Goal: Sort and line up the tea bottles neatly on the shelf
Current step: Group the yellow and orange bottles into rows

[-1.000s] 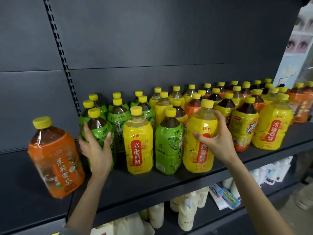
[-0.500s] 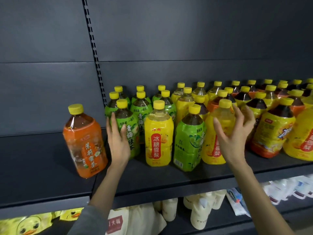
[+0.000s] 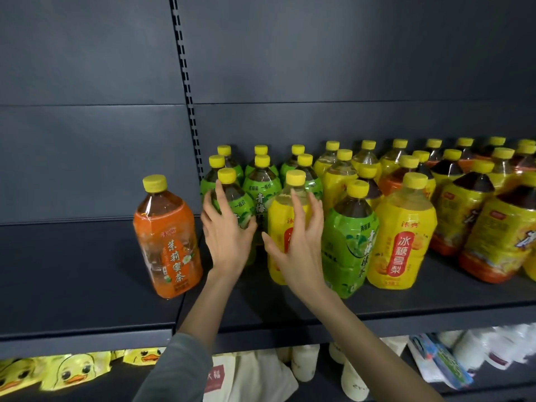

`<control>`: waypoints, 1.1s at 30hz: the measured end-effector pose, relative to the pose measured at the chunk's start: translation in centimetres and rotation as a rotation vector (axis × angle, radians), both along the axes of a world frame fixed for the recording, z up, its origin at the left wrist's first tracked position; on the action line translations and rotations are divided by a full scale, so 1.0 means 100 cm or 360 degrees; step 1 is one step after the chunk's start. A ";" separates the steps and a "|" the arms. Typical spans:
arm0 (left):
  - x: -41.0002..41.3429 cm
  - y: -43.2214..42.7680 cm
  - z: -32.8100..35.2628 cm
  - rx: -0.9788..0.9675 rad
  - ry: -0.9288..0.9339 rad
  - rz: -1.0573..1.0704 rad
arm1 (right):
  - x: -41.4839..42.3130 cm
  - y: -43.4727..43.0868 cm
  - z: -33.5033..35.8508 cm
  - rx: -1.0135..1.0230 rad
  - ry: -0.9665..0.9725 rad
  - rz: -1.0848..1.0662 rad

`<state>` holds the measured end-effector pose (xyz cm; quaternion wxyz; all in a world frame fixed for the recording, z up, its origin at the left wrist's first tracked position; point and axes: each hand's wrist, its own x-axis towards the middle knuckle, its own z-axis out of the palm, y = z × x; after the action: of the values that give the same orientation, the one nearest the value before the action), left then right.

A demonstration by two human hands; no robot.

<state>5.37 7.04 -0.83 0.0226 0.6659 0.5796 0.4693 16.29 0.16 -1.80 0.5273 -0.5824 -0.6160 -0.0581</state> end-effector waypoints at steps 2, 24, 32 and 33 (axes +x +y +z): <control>-0.002 -0.001 -0.001 0.0007 0.0018 0.0004 | 0.000 0.006 -0.002 -0.0001 -0.0013 -0.0076; -0.010 -0.029 -0.015 0.0399 -0.0050 -0.0425 | 0.006 0.006 -0.008 -0.0051 0.0123 0.0216; 0.013 -0.051 -0.021 -0.0131 -0.0365 -0.0957 | 0.059 -0.049 -0.021 0.0454 -0.0155 -0.0024; 0.015 -0.049 -0.022 -0.0192 -0.0387 -0.0982 | 0.065 -0.050 -0.022 0.0484 -0.0166 -0.0131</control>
<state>6.83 2.14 -3.07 0.2720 0.7465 0.3705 0.4811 22.81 -4.83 -4.02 0.5739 -0.5168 -0.6021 -0.2024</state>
